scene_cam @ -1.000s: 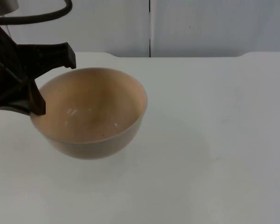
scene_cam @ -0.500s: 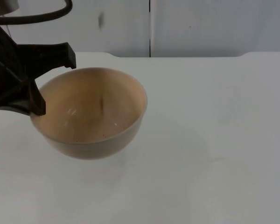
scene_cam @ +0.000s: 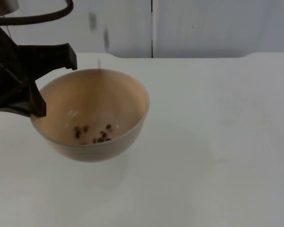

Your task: Pick up the bowl with the left hand and pour the coffee beans from the cup into the bowl with the right hand.

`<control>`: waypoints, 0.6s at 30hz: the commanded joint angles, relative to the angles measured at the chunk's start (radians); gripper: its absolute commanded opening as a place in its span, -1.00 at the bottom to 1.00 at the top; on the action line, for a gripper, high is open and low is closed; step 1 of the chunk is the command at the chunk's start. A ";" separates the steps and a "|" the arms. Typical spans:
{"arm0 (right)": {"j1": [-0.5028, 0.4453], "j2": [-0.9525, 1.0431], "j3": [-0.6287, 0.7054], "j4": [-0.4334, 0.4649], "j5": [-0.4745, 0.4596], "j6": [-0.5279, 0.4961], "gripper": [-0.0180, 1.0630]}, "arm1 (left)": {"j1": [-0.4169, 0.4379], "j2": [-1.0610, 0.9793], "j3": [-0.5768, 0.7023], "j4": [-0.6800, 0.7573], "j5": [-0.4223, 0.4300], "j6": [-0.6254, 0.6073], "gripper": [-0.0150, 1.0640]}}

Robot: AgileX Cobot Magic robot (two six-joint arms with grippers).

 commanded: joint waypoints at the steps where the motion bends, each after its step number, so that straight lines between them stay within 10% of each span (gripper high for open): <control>1: 0.006 -0.003 0.002 -0.061 0.001 0.025 -0.97 | 0.002 0.000 0.003 -0.014 -0.005 -0.003 -0.98; 18: 0.026 -0.003 0.076 -0.184 0.001 0.060 -0.97 | 0.002 0.000 0.003 -0.014 -0.005 -0.003 -0.98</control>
